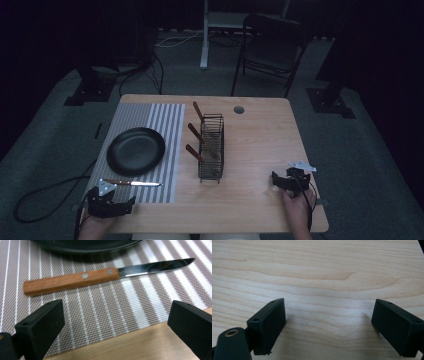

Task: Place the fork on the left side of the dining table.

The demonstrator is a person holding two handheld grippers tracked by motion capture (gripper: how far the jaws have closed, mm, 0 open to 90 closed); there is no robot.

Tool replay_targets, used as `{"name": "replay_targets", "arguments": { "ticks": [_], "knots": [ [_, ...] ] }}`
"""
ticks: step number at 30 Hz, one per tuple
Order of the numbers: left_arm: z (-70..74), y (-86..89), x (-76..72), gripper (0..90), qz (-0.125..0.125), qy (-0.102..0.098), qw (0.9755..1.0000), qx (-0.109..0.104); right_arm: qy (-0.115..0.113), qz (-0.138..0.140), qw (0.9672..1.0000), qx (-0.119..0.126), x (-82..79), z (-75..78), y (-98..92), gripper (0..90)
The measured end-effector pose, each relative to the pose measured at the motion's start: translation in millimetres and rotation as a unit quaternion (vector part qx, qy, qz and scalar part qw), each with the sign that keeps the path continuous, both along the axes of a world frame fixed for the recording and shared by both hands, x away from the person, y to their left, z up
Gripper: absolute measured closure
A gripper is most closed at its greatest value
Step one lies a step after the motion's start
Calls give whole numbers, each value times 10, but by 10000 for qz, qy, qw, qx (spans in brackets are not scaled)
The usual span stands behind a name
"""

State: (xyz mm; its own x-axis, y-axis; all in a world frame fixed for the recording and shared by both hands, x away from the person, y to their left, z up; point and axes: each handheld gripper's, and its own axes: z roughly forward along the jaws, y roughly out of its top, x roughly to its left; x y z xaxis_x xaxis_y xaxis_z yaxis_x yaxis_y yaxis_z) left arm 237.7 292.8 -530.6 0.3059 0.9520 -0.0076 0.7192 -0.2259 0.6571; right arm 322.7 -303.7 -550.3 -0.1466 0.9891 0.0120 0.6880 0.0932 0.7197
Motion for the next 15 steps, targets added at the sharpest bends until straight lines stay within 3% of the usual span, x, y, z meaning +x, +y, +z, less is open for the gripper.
{"name": "replay_targets", "arguments": {
  "ticks": [7, 15],
  "knots": [
    [96, -96, 35, 11, -197, -82, 9997, -117, 1, -1, 10000, 1, 0, 0, 0, 118],
    [309, -338, 130, 11, -641, -234, 9975, -199, 2, -1, 10000, -4, 0, 0, 0, 118]
  ]
}}
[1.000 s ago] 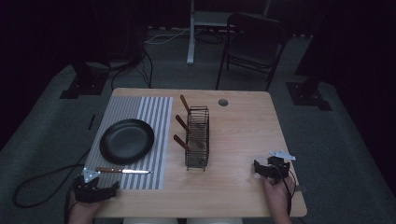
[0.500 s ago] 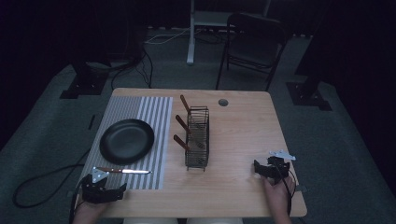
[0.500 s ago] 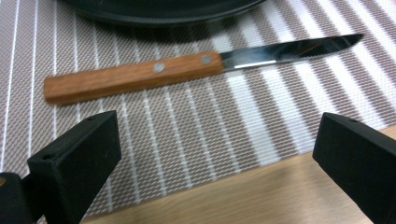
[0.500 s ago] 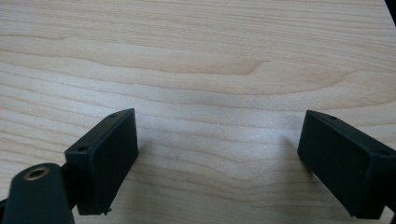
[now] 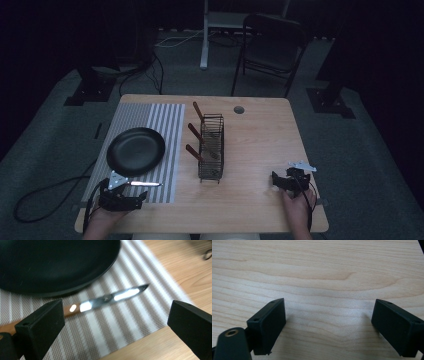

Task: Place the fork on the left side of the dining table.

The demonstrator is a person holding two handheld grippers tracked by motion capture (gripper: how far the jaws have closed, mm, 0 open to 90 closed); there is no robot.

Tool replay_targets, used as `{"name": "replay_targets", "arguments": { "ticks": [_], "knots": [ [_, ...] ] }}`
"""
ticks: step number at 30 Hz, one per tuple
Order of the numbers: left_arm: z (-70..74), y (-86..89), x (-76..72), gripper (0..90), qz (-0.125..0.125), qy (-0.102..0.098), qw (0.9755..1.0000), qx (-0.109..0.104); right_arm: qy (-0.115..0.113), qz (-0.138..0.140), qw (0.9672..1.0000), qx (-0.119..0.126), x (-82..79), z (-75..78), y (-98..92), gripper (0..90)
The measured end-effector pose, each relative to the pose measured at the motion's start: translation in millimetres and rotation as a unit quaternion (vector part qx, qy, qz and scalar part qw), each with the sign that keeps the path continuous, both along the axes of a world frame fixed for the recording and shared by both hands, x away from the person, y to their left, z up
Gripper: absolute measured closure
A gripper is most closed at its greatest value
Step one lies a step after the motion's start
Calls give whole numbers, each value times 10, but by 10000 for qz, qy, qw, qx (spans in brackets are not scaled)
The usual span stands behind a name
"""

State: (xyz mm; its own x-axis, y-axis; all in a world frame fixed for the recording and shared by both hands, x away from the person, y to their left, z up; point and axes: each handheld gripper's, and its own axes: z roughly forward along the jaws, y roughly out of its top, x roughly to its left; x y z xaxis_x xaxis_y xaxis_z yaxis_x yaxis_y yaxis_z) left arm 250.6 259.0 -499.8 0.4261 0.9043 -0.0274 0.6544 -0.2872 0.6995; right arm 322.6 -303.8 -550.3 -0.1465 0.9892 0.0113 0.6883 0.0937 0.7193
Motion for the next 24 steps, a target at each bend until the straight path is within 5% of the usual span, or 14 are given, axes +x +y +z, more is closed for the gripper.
{"name": "replay_targets", "arguments": {
  "ticks": [10, 24],
  "knots": [
    [271, -317, 135, 12, -512, -163, 9984, -188, -6, 3, 10000, 0, 0, -1, -1, 118],
    [548, -634, 245, 12, -921, -341, 9947, -316, -8, 2, 10000, -1, 0, -1, -1, 119]
  ]
}}
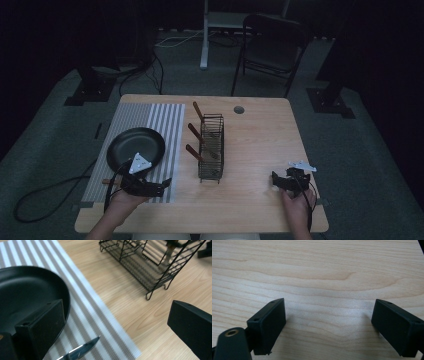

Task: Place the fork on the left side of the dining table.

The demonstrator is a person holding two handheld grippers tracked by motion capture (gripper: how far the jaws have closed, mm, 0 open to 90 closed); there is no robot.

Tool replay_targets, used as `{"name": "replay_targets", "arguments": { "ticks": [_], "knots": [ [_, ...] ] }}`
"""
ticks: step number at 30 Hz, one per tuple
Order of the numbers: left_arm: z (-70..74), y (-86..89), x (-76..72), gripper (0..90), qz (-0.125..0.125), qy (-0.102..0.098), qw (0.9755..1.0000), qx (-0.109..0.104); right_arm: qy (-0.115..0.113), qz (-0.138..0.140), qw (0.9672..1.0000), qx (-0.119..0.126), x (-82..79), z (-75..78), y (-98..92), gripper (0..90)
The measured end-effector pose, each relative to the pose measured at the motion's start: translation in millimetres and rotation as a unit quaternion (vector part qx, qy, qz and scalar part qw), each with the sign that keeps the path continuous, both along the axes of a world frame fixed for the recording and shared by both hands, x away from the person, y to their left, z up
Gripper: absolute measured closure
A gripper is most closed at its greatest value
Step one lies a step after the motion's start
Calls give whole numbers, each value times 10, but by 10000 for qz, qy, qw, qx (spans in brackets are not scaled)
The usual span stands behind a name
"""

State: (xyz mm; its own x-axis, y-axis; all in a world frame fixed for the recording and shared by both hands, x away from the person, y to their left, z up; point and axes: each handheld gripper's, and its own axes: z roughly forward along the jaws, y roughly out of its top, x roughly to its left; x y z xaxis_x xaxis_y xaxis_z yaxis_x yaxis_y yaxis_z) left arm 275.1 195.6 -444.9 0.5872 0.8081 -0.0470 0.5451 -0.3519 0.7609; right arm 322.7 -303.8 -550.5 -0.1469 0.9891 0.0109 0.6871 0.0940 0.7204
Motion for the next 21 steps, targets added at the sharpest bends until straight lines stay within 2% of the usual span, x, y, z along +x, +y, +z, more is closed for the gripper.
{"name": "replay_targets", "arguments": {
  "ticks": [9, 11, 15, 20, 21],
  "knots": [
    [106, -198, 62, 13, -202, -28, 9997, -143, -2, -2, 10000, 1, 0, 0, 0, 120],
    [140, -239, 69, 45, -250, -88, 9995, -151, -2, -3, 10000, 1, 0, 0, 1, 120],
    [174, -336, 109, 45, -336, -141, 9991, -220, -1, -4, 10000, 1, 0, 0, 0, 120],
    [226, -484, 174, 45, -471, -121, 9979, -430, -4, -5, 10000, -3, 1, 0, 0, 126],
    [240, -516, 192, 46, -466, -135, 9981, -383, -14, -35, 10000, 0, 8, 1, 2, 128]
  ]
}}
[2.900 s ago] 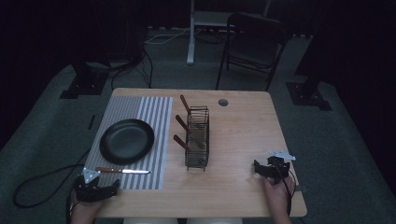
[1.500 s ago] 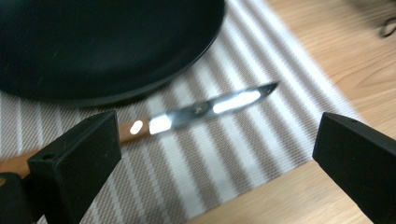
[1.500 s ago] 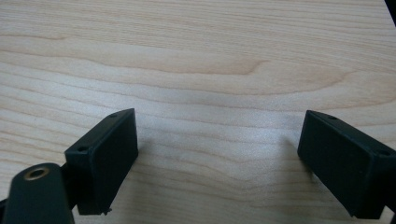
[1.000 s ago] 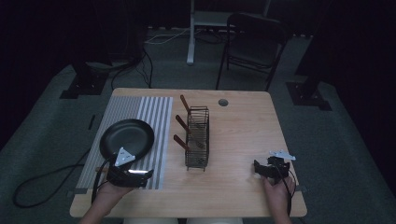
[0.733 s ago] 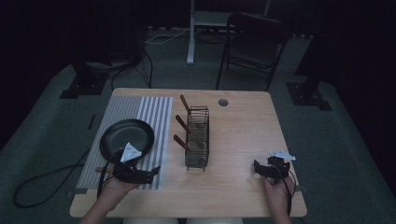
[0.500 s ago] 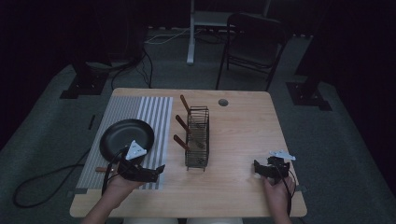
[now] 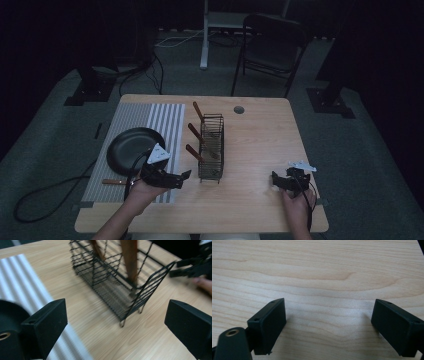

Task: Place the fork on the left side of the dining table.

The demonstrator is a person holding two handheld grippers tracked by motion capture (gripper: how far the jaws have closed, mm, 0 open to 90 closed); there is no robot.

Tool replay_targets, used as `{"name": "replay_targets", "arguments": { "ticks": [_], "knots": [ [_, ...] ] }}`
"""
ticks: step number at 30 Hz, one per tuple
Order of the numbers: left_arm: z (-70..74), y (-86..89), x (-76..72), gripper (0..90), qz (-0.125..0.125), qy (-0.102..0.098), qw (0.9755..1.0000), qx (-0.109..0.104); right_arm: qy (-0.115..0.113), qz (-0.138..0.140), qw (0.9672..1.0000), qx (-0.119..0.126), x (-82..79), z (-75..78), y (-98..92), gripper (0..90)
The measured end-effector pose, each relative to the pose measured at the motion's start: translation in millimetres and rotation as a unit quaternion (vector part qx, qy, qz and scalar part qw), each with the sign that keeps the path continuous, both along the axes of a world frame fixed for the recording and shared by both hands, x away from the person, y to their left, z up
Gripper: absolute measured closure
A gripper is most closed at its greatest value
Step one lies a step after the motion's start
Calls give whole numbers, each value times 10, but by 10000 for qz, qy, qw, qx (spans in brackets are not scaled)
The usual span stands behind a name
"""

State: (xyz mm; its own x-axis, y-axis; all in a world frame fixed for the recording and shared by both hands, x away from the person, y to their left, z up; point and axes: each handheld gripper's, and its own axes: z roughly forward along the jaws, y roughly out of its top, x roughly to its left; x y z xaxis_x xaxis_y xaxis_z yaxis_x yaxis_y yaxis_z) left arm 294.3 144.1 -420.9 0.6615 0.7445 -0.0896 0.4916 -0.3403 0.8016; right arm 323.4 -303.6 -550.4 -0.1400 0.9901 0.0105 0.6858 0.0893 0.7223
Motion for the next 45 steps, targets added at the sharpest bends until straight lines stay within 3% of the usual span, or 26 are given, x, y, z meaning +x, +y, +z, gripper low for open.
{"name": "replay_targets", "arguments": {
  "ticks": [2, 3, 4, 6, 9, 11, 12, 14, 15, 17, 22, 27, 32, 41, 45],
  "knots": [
    [35, -20, 43, 46, 36, 145, 9993, -330, -5, 1, 10000, -1, 1, -1, 2, 129],
    [50, -37, 47, 50, 119, 149, 9990, -397, -3, 1, 10000, 1, 2, -1, 1, 129],
    [55, -79, 42, 77, 202, 102, 9994, -273, -5, 1, 10000, 0, 2, 0, 2, 129],
    [76, -114, 51, 77, 157, 175, 9988, -433, -6, -3, 10000, 8, -5, 1, 3, 136],
    [131, -197, 71, 77, 72, 195, 9986, -481, -8, -3, 10000, 7, -6, 0, 3, 136],
    [156, -263, 90, 77, 169, 119, 9993, -302, -8, -3, 10000, 7, -6, 0, 3, 136],
    [166, -278, 108, 77, 96, 163, 9993, -336, -7, -3, 10000, 8, -6, 0, 3, 136],
    [194, -306, 122, 81, 210, 86, 9995, -210, -7, -4, 10000, 10, -6, 0, 3, 136],
    [206, -309, 135, 142, 175, 102, 9996, -219, -7, -3, 10000, 9, -6, 0, 2, 136],
    [210, -315, 164, 146, 271, 127, 9994, -185, -8, -4, 10000, 13, -6, 0, 2, 137],
    [144, -299, 219, 300, 354, 306, 9983, -358, -7, -6, 10000, 22, -16, 1, 0, 142],
    [68, -317, 259, 482, 183, 447, 9972, -571, -8, -7, 10000, 20, -16, 1, 0, 142],
    [27, -352, 281, 625, 74, 483, 9968, -626, -7, -6, 10000, 20, -16, 1, 0, 142],
    [-1, -320, 301, 746, 8, 561, 9939, -946, -7, -6, 10000, 21, -16, 1, 0, 142],
    [25, -344, 284, 770, -6, 411, 9950, -911, -6, -7, 10000, 21, -16, 1, 0, 142]
  ]
}}
